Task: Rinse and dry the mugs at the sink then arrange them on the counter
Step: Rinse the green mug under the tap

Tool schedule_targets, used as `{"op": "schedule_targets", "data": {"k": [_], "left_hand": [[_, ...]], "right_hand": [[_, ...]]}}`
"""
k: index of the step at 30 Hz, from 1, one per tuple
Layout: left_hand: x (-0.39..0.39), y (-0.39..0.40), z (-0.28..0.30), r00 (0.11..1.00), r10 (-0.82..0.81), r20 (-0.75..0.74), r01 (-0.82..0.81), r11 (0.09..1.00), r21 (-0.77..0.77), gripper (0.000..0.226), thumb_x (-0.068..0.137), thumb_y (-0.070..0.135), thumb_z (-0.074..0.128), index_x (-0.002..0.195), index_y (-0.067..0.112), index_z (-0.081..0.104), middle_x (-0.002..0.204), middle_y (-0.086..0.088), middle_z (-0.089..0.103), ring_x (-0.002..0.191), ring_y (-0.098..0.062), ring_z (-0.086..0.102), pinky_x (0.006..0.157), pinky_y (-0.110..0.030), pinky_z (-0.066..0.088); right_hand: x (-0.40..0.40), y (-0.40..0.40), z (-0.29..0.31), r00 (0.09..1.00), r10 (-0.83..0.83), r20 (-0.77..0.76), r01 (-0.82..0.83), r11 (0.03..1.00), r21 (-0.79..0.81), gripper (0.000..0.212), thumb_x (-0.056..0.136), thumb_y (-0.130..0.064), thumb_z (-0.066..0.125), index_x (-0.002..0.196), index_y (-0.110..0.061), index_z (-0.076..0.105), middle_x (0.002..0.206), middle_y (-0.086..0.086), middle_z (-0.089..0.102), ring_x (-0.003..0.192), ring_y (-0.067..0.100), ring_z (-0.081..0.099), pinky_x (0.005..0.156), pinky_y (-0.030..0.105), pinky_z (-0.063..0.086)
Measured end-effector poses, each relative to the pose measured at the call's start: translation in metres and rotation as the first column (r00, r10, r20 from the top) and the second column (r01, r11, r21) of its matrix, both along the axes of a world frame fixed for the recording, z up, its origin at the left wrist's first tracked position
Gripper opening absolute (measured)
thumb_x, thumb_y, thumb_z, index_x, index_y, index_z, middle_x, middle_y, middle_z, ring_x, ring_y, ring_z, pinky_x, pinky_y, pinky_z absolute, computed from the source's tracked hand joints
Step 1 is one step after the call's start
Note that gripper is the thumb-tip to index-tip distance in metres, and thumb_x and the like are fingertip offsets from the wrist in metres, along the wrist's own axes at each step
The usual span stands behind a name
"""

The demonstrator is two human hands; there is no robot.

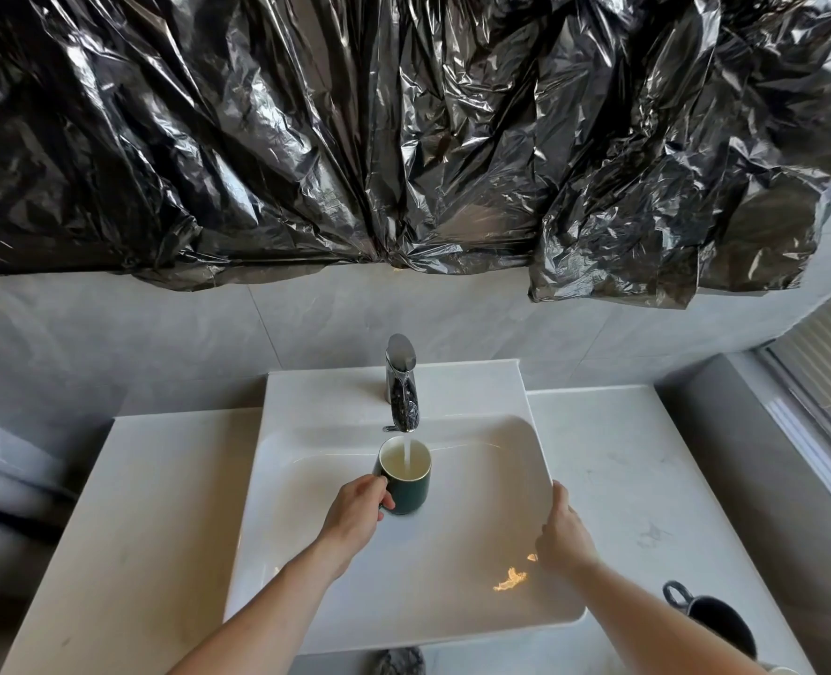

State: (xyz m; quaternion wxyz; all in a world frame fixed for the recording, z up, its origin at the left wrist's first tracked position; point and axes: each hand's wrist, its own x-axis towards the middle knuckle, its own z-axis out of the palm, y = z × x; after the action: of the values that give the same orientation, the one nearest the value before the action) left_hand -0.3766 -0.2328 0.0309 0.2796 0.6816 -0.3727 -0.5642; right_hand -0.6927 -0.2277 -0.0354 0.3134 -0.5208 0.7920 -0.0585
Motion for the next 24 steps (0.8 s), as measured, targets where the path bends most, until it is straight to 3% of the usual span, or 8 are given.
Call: {"op": "schedule_targets", "data": {"k": [19, 24], "left_hand": [[-0.015, -0.002, -0.003, 0.998, -0.060, -0.010, 0.060, 0.997, 0.048, 0.029, 0.079, 0.043, 0.044, 0.068, 0.018, 0.055, 0.077, 0.005, 0.065, 0.072, -0.019, 0.048, 0.071, -0.034, 0.038], [-0.025, 0.001, -0.007, 0.994, -0.099, -0.034, 0.101, 0.994, 0.040, 0.025, 0.095, 0.030, 0.045, 0.073, 0.019, 0.051, 0.076, 0.004, 0.061, 0.072, -0.018, 0.044, 0.069, -0.032, 0.037]], "right_hand": [[0.000, -0.001, 0.001, 1.000, 0.004, -0.002, -0.004, 1.000, 0.002, 0.076, 0.078, 0.003, 0.045, 0.148, -0.017, 0.023, 0.113, 0.014, 0.060, 0.106, 0.038, 0.062, 0.079, 0.034, 0.043], [0.000, 0.000, 0.002, 1.000, 0.005, -0.007, -0.004, 1.000, 0.005, 0.075, 0.079, 0.004, 0.045, 0.147, -0.017, 0.023, 0.115, 0.014, 0.060, 0.106, 0.037, 0.062, 0.079, 0.034, 0.043]]}}
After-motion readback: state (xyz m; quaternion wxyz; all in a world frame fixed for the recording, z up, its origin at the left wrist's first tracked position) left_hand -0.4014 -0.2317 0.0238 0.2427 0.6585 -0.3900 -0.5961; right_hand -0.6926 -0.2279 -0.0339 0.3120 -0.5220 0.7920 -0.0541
